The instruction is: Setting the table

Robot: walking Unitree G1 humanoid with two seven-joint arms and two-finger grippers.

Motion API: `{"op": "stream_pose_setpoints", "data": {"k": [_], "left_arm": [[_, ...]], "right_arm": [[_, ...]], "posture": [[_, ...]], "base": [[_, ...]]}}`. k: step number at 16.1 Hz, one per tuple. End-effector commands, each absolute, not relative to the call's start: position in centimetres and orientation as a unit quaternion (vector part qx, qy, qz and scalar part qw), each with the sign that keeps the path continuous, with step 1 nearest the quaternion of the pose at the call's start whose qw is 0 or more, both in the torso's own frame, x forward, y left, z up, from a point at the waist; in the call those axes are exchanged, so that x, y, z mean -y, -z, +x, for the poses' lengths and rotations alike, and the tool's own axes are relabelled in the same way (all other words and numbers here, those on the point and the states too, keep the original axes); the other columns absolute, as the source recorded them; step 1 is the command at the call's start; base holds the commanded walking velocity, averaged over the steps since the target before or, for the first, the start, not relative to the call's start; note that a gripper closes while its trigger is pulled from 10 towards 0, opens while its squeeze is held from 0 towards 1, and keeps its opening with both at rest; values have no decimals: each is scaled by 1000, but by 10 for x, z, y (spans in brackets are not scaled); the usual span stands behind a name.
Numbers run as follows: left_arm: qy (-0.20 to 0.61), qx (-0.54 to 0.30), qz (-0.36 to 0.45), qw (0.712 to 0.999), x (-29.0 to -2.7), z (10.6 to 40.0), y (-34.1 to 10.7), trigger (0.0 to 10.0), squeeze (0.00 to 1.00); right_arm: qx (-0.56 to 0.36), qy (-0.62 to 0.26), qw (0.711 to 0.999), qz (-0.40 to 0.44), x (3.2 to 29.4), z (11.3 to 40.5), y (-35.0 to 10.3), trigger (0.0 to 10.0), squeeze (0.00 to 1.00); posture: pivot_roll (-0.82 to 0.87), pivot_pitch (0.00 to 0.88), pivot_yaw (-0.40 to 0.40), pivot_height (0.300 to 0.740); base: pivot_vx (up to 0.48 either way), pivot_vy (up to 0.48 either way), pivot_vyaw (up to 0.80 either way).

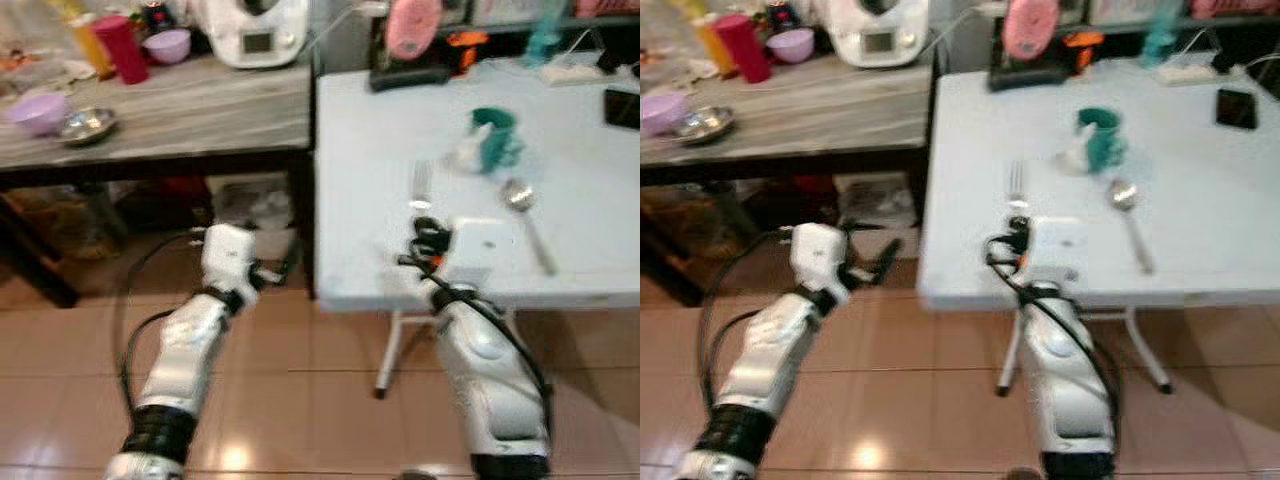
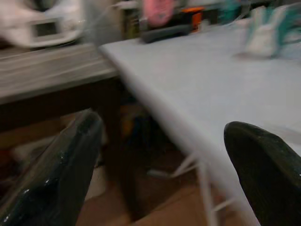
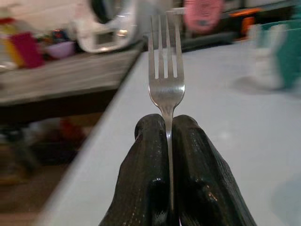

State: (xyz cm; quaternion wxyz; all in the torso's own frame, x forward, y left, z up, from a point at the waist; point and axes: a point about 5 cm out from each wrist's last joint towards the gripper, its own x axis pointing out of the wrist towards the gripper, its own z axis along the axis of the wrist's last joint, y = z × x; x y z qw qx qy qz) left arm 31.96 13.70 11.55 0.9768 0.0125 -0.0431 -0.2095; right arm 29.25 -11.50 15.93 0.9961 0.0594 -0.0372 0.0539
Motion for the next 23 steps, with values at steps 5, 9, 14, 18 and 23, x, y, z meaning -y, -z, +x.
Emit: {"op": "stream_pose_setpoints", "data": {"k": [5,9,14,18,23], "left_arm": [[197,43,7,979,-134,321,-116,10000,0],[189,37,9,981,-135,323,-113,10000,0],[185,39,18,982,-134,327,-115,10000,0],[170,39,23,984,-138,328,-114,10000,0],[171,44,9,984,-138,328,-116,10000,0]], "right_arm": [[50,-58,996,49,118,292,-163,10000,0],[53,-59,996,46,121,291,-163,10000,0],[64,-65,995,44,121,290,-165,10000,0],[64,-62,995,45,122,290,-164,10000,0],[62,-60,995,44,124,289,-162,10000,0]], "posture": [[-291,49,117,740],[-299,45,121,740],[-305,36,130,740],[-300,33,129,740],[-303,31,126,740]], "base": [[0,478,0],[0,480,0],[0,480,0],[0,480,367],[0,0,0]]}}
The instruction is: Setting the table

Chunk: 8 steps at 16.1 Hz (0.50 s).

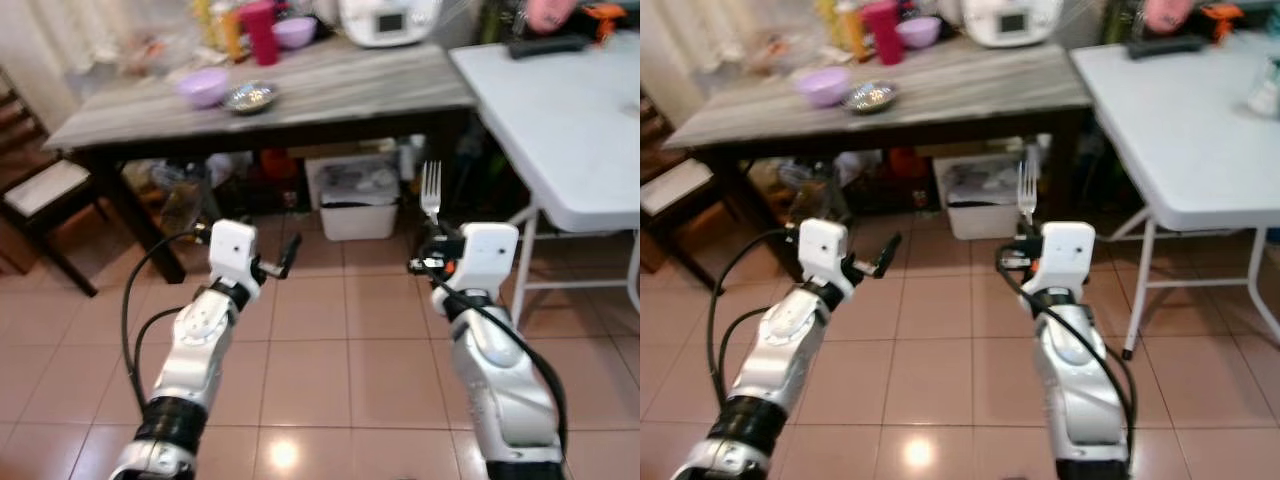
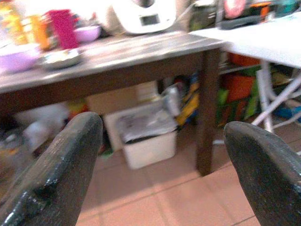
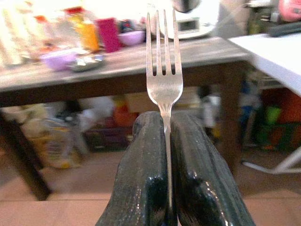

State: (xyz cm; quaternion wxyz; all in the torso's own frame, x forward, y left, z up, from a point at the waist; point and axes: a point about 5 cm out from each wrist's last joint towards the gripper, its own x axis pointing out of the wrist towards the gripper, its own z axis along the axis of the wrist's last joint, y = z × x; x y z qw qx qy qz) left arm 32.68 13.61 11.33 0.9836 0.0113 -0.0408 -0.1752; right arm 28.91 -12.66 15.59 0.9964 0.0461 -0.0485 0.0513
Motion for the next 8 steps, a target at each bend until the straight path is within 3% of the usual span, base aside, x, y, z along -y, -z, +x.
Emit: {"op": "stream_pose_setpoints", "data": {"k": [1,3,5,8], "left_arm": [[171,45,4,984,-139,328,-116,10000,0],[177,45,-4,983,-138,327,-116,10000,0],[177,43,-2,983,-137,328,-116,10000,0],[183,40,-6,982,-135,326,-115,10000,0]], "right_arm": [[62,-59,995,44,125,289,-163,10000,0],[63,-59,995,44,125,288,-163,10000,0],[65,-59,995,39,126,288,-163,10000,0],[67,-58,995,38,127,287,-164,10000,0]], "posture": [[-304,33,127,740],[-305,33,125,740],[-310,33,124,740],[-312,34,125,740]], "base": [[0,0,0],[0,0,0],[279,0,0],[399,0,573]]}}
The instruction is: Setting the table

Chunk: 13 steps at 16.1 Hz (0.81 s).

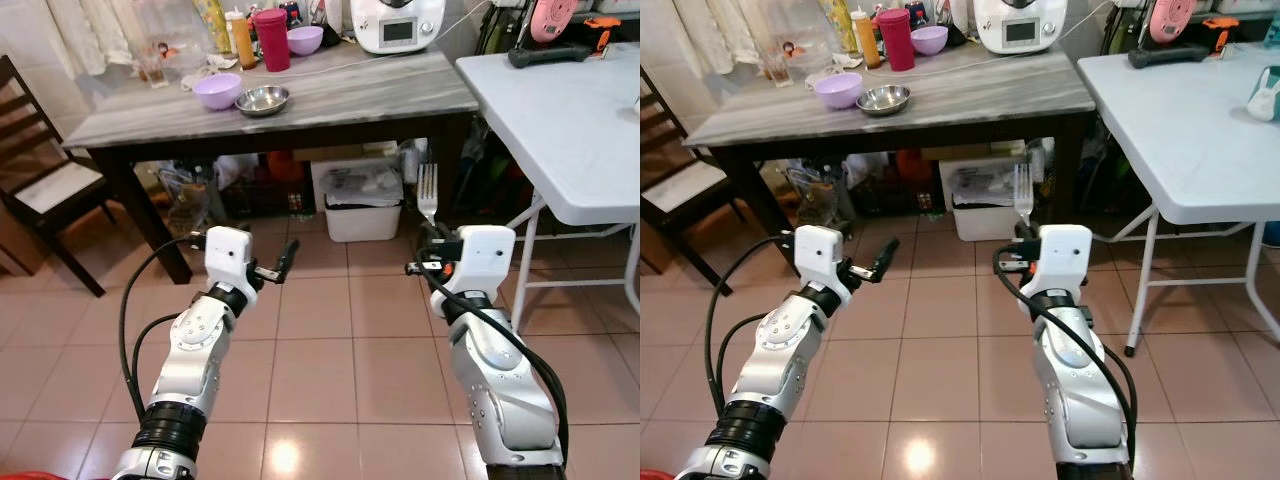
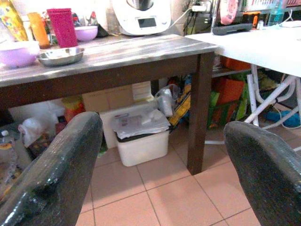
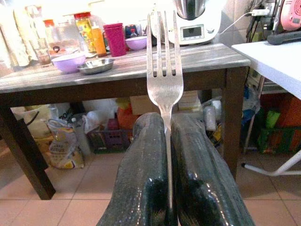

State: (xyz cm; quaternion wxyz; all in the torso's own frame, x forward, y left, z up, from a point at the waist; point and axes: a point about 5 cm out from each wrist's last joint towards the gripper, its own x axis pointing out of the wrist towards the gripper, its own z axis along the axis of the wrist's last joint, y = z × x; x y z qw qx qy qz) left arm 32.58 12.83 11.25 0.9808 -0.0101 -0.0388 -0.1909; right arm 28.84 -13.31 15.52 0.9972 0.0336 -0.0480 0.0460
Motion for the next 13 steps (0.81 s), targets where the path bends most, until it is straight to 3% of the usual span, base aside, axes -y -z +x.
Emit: {"op": "stream_pose_setpoints", "data": {"k": [1,13], "left_arm": [[184,40,-6,982,-134,326,-115,10000,0],[198,37,-21,979,-126,323,-113,10000,0]], "right_arm": [[67,-58,995,38,127,287,-164,10000,0],[67,-52,996,33,127,288,-164,10000,0]], "posture": [[-312,34,125,740],[-313,35,124,740]], "base": [[409,0,550],[451,0,0]]}}
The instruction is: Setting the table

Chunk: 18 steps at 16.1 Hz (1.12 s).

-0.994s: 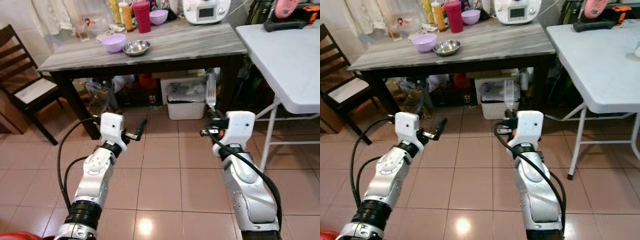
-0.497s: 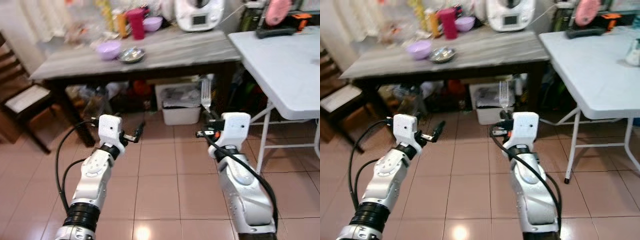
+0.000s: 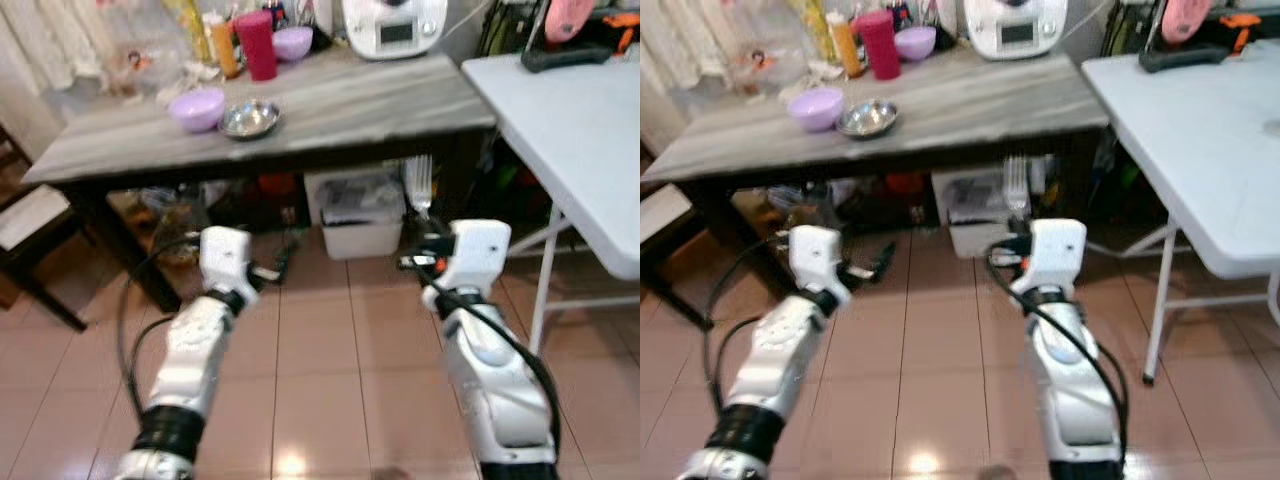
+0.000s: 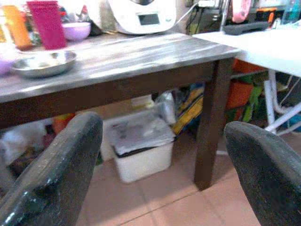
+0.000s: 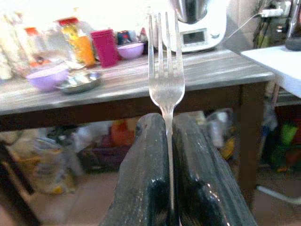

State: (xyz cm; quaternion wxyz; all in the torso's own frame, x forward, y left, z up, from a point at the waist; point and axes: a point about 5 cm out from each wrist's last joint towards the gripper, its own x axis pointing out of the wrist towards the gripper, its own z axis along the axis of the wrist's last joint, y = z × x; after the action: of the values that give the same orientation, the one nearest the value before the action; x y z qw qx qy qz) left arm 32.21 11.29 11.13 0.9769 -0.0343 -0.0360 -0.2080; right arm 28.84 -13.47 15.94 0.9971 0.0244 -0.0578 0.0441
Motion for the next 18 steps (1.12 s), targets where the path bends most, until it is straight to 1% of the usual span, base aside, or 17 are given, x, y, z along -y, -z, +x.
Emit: {"op": "stream_pose_setpoints", "data": {"k": [1,18], "left_arm": [[198,37,-22,979,-125,323,-113,10000,0],[218,39,-20,975,-118,320,-115,10000,0]], "right_arm": [[66,-52,996,33,127,288,-164,10000,0],[65,-27,997,33,133,288,-160,10000,0]], "posture": [[-313,35,124,740],[-312,37,137,740]], "base": [[480,0,0],[480,0,0]]}}
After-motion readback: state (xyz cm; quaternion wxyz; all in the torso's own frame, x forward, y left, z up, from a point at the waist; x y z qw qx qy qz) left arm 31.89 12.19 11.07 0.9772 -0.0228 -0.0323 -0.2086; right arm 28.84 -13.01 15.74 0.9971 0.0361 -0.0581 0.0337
